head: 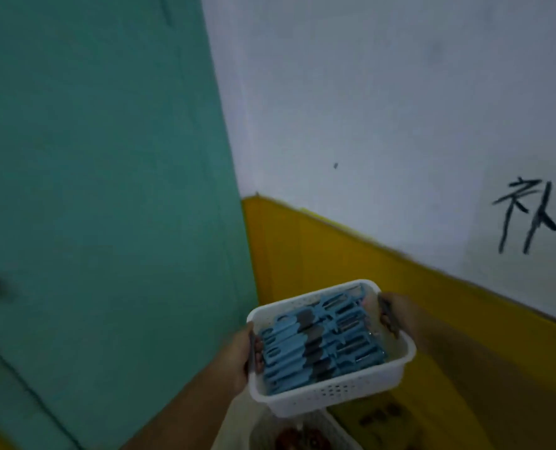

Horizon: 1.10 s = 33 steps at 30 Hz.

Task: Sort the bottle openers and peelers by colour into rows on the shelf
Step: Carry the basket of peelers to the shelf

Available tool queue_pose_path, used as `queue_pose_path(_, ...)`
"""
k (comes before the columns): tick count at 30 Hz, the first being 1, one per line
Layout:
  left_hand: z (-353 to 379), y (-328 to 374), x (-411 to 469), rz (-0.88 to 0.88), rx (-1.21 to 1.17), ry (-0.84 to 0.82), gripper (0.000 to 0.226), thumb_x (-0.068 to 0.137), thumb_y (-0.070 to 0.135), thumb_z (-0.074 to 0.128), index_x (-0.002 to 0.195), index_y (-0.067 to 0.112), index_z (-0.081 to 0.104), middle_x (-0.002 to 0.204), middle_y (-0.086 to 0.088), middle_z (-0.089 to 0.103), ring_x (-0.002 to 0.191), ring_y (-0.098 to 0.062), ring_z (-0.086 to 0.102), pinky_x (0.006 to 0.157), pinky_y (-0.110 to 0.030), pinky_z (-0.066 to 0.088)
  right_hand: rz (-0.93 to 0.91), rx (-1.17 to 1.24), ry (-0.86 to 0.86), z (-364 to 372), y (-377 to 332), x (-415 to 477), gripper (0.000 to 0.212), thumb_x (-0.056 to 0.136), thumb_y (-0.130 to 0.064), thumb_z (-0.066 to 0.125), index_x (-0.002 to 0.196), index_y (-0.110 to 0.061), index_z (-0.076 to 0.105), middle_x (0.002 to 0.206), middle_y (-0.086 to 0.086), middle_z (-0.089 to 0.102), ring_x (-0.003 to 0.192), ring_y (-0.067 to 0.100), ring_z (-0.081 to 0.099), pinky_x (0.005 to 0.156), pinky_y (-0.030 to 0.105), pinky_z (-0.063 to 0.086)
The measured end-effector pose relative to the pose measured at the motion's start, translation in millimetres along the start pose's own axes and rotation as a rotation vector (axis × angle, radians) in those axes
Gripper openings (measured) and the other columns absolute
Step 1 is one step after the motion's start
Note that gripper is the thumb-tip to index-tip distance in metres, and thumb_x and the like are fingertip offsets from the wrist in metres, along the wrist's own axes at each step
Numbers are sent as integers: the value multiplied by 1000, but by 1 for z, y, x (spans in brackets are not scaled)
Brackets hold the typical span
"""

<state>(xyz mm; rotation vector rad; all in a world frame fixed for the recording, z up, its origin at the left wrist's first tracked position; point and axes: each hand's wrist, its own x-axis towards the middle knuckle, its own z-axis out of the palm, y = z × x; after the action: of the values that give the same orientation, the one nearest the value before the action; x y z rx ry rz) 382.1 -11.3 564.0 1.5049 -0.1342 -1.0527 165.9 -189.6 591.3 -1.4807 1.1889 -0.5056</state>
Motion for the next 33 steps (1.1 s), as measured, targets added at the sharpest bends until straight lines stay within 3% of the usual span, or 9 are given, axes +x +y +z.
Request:
queue_pose_path(6,-87,26,-71,213,-2,377,47,99,17,35,52,12,38,43,-4,33,28,-14,26,32,-17,21,-64,-14,-257,91,-70,-32,42,100,-19,39,59,-13,37,44,5,33,40,18,27,48,29,26)
queue_pose_path(9,-141,23,-127,216,-5,574,42,95,10,36,53,7,41,45,-8,34,26,-15,27,31,-16,21,-101,21,-429,150,-86,-58,46,97,-15,38,51,-12,37,35,4,37,34,17,35,46,28,29)
queue_pose_path(13,-219,6,-206,188,-54,813,41,100,21,38,61,7,42,52,-8,36,39,-18,30,35,-18,25,-150,12,-672,232,-97,-126,52,100,-17,39,49,-9,45,29,3,43,22,11,39,41,26,32)
queue_pose_path(18,-323,-22,-315,118,-179,1088,38,97,26,46,66,4,48,58,-9,43,48,-20,37,44,-24,31,-219,-56,-879,334,-114,-241,51,100,-22,41,51,-9,45,28,1,43,34,17,41,42,25,29)
queue_pose_path(24,-438,-67,-453,128,-330,1293,22,96,24,51,93,3,55,73,-10,51,58,-18,45,49,-26,38,-279,-194,-1169,452,-125,-393,49,101,-18,41,54,-6,46,27,3,41,44,23,39,46,29,27)
queue_pose_path(26,-475,-84,-496,138,-384,1342,23,95,24,51,98,1,56,70,-9,51,55,-16,44,50,-25,40,-290,-237,-1248,488,-122,-448,49,102,-19,39,54,-8,45,30,4,42,47,22,38,47,31,28)
queue_pose_path(29,-528,-109,-553,136,-476,1417,19,96,22,50,93,3,53,66,-8,50,53,-17,44,61,-25,50,-325,-308,-1322,546,-120,-524,47,103,-22,40,58,-9,47,48,9,44,49,23,39,48,31,31)
queue_pose_path(31,-559,-123,-586,140,-500,1463,21,96,20,49,85,2,52,66,-9,50,52,-18,44,49,-25,42,-357,-329,-1346,583,-121,-568,45,102,-24,42,61,-6,50,52,10,45,49,24,41,49,30,33)
queue_pose_path(33,-592,-133,-615,140,-500,1521,25,95,19,49,77,3,53,65,-10,50,52,-18,43,45,-25,35,-385,-354,-1386,618,-122,-606,41,100,-23,43,68,-2,54,52,10,47,50,24,42,51,30,36)
